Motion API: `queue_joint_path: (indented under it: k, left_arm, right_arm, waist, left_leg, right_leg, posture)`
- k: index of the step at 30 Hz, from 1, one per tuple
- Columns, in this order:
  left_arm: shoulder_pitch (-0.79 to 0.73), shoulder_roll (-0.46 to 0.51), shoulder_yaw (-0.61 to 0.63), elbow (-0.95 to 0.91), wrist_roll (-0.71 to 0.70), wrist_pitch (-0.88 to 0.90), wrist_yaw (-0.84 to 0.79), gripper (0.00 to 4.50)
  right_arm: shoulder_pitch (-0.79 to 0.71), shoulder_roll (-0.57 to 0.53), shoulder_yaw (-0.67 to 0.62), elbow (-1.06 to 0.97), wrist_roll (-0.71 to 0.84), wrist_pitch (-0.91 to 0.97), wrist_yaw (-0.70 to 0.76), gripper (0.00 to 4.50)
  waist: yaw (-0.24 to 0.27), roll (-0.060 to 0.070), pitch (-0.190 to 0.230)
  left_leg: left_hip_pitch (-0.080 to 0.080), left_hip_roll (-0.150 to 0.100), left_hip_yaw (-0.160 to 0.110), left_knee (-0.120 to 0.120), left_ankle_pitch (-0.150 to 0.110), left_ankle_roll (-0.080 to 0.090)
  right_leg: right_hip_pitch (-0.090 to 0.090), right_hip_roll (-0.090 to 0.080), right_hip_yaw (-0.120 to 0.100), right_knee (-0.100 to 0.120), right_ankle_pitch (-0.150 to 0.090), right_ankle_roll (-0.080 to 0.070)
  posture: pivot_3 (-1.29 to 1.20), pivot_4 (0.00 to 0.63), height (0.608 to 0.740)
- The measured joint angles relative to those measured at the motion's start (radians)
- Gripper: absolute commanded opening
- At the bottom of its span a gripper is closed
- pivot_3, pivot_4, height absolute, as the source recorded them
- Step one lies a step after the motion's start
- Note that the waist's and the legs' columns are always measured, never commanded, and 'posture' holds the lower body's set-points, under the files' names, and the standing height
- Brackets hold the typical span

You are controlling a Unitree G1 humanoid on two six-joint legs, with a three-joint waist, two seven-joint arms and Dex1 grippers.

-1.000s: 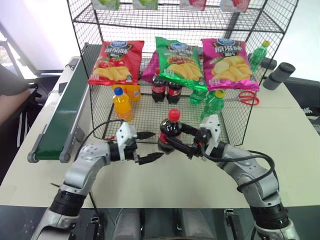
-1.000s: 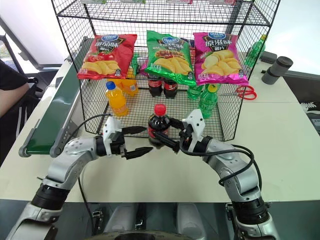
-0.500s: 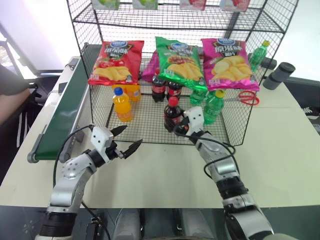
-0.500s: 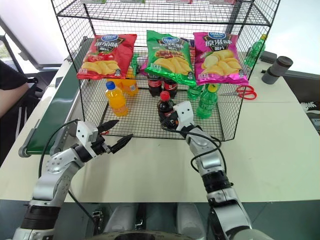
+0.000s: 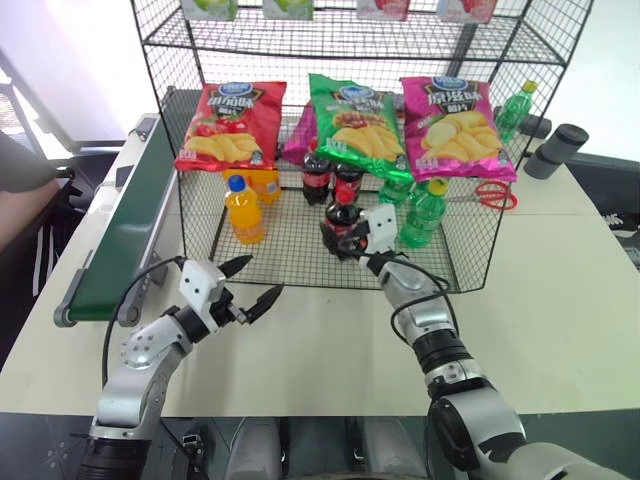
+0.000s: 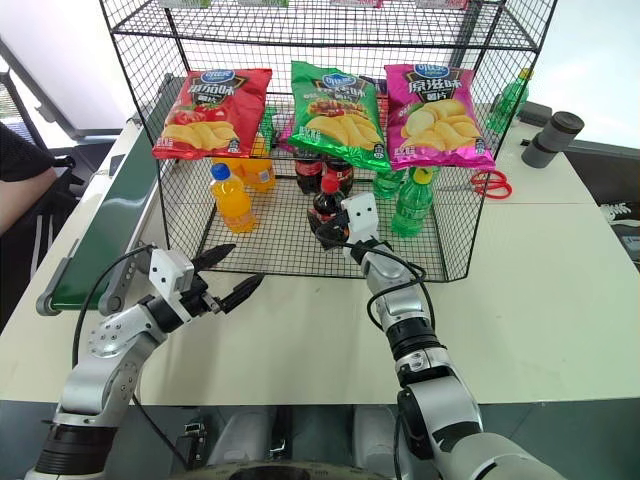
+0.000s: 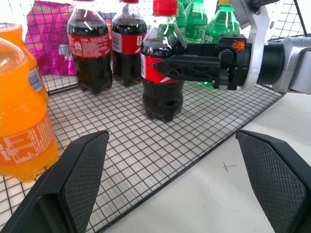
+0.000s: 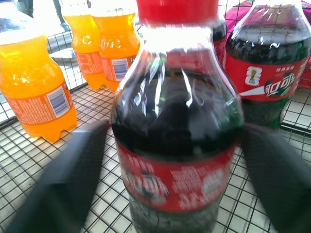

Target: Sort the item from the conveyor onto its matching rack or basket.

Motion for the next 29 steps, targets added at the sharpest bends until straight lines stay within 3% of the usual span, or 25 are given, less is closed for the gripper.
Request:
queue_joint_path:
  k: [8,11,18,29]
  left_arm:
    - [-0.033,0.006,-0.011,0.001,0.012,0.012,0.014,4.5]
    - [-0.044,0.021,-0.028,0.006,0.031,0.048,0.022,4.5]
    - [-0.082,0.071,-0.027,0.068,0.044,0.067,0.005,4.5]
    - [-0.096,0.206,0.085,0.174,0.03,0.06,-0.094,4.5]
  right_arm:
    - [0.217,-0.138,-0.008,-0.332,0.023,0.075,0.074,4.45]
    - [0.393,-0.278,-0.018,-0.543,0.061,0.115,0.179,4.45]
    - [0.594,-0.469,-0.176,-0.795,0.228,0.27,0.302,4.45]
    - [0.743,-0.613,-0.423,-0.84,0.374,0.347,0.425,4.45]
  waist:
    - [0.004,0.0,0.0]
    - [0.011,0.001,-0.001]
    - [0.007,0.002,-0.001]
    - [0.007,0.002,-0.001]
  left_leg:
    - [0.0,-0.001,0.0,0.0,0.0,0.0]
    - [0.0,-0.001,-0.001,-0.001,0.0,0.0]
    - [0.003,0.0,-0.001,-0.001,0.0,0.0]
    - [0.003,0.0,0.0,-0.001,0.0,0.0]
  right_leg:
    - [0.001,-0.001,0.0,-0.001,0.0,0.0]
    - [0.002,-0.001,-0.001,-0.003,0.0,0.0]
    - [0.004,0.001,0.0,-0.001,0.0,0.0]
    - [0.004,0.002,0.001,-0.003,0.0,0.0]
  posture:
    - [0.0,0.15,0.74]
    - [0.0,0.15,0.74]
    - [0.0,0.15,0.74]
    - [0.0,0.15,0.74]
